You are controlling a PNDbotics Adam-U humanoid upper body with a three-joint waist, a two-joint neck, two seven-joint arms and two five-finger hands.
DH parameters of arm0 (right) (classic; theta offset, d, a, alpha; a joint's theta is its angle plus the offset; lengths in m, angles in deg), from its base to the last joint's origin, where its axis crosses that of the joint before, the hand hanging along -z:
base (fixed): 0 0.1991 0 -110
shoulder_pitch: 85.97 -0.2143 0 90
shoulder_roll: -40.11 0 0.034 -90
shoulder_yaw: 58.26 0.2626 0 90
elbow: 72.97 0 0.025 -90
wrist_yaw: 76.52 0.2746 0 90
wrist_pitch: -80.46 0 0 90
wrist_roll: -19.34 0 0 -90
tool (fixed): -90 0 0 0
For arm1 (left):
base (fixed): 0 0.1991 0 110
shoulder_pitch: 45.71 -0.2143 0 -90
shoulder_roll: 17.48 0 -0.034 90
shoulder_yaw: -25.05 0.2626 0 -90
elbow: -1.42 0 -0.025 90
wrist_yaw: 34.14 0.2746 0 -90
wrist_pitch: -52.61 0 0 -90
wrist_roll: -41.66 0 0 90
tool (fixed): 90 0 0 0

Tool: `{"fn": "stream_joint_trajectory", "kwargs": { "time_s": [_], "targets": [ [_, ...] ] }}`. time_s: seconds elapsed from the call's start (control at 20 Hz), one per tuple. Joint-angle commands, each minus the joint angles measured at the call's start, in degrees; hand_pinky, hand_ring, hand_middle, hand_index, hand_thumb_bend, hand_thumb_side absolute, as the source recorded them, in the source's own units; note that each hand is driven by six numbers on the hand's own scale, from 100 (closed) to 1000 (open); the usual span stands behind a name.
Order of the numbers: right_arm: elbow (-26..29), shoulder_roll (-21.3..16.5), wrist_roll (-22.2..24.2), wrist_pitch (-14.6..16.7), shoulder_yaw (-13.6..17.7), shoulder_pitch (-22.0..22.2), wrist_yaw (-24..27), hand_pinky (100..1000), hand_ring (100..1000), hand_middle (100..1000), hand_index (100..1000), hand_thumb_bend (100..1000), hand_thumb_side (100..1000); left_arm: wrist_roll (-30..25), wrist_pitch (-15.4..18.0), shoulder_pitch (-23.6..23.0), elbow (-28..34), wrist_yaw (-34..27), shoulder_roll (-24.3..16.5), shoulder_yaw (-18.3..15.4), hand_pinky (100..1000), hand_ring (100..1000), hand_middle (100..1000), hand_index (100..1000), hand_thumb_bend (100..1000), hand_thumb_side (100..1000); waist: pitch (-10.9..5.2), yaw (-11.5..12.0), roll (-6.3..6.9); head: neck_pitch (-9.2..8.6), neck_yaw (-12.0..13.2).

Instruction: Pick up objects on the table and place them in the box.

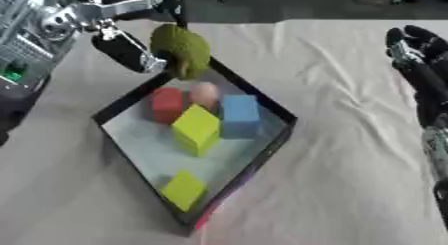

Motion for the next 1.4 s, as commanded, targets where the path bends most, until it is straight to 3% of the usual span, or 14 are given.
{"fn": "stream_joint_trajectory", "kwargs": {
  "time_s": [0.05,0.1,0.15,0.2,0.25,0.35,0.5,0.55,0.7,0.85,0.95,1.2,1.4],
  "targets": [
    [1.49,-1.74,-0.2,-0.18,0.25,-0.78,0.32,888,790,760,846,346,412,1.71,1.02,0.83,-3.72,3.34,1.98,1.29,790,795,729,588,326,100,-1.93,-0.01,-0.26,0.07,0.01],
    [1.5,-1.74,-0.15,-0.2,0.19,-0.79,0.31,888,790,760,846,348,411,2.11,1.73,0.67,-4.69,4.07,2.43,1.63,792,799,740,623,341,100,-1.94,0.0,-0.27,0.05,-0.08],
    [1.51,-1.76,-0.11,-0.21,0.15,-0.77,0.29,888,790,760,846,349,411,2.36,2.35,0.53,-5.29,4.44,2.7,1.8,811,822,781,752,402,148,-1.97,0.03,-0.27,0.11,-0.2],
    [1.52,-1.8,-0.08,-0.22,0.14,-0.72,0.28,888,790,760,846,349,410,2.38,2.97,0.42,-5.47,4.53,2.75,1.87,826,841,807,813,435,226,-2.02,0.09,-0.25,0.17,-0.33],
    [1.52,-1.84,-0.07,-0.21,0.15,-0.67,0.28,888,790,760,846,350,410,2.23,3.47,0.36,-5.35,4.59,2.62,1.82,858,876,853,895,518,387,-2.08,0.16,-0.21,0.22,-0.45],
    [1.56,-1.92,-0.09,-0.18,0.18,-0.55,0.31,888,790,760,845,351,409,1.71,3.91,0.1,-4.3,5.05,2.1,1.17,871,889,868,940,594,480,-2.23,0.38,-0.16,0.37,-0.71],
    [1.82,-2.14,-0.16,-0.07,0.26,-0.33,0.31,888,790,760,846,350,408,3.37,1.83,-1.76,0.02,3.17,0.31,-2.22,862,883,860,945,520,562,-2.37,0.86,-0.21,0.58,-1.13],
    [1.93,-2.21,-0.2,-0.04,0.31,-0.25,0.31,888,790,760,846,352,407,4.39,0.49,-2.48,1.91,1.94,-0.48,-3.25,855,877,850,934,445,569,-2.39,0.96,-0.22,0.67,-1.19],
    [2.43,-2.52,-0.56,0.23,0.76,0.12,0.23,887,790,760,846,354,401,13.31,-5.98,-6.84,10.32,-6.6,-3.45,-10.75,821,843,818,909,237,606,-2.41,1.47,-0.51,1.01,-1.83],
    [2.73,-2.64,-0.88,0.75,1.14,0.52,0.29,883,787,757,844,377,375,26.07,-11.49,-12.35,17.09,-19.75,-6.29,-17.63,783,801,795,884,183,597,-2.55,2.02,-0.7,1.82,-3.32],
    [2.95,-2.68,-0.8,1.22,1.37,0.77,0.35,882,786,756,844,401,353,35.45,-12.72,-16.9,20.28,-28.72,-8.87,-21.36,790,822,800,883,193,615,-2.63,2.34,-0.77,2.27,-4.08],
    [3.73,-2.35,-1.29,2.7,1.96,0.99,-0.22,884,785,754,841,397,342,54.04,-6.6,-29.53,24.93,-49.59,-10.91,-28.2,799,840,790,886,270,587,-2.54,2.61,-1.12,2.25,-4.88],
    [4.02,-1.52,-2.24,3.32,2.02,0.99,-0.66,884,781,750,852,367,355,60.21,-2.73,-37.04,23.91,-54.92,-9.25,-30.19,793,831,782,874,277,620,-2.49,2.58,-1.51,1.96,-5.14]
  ]
}}
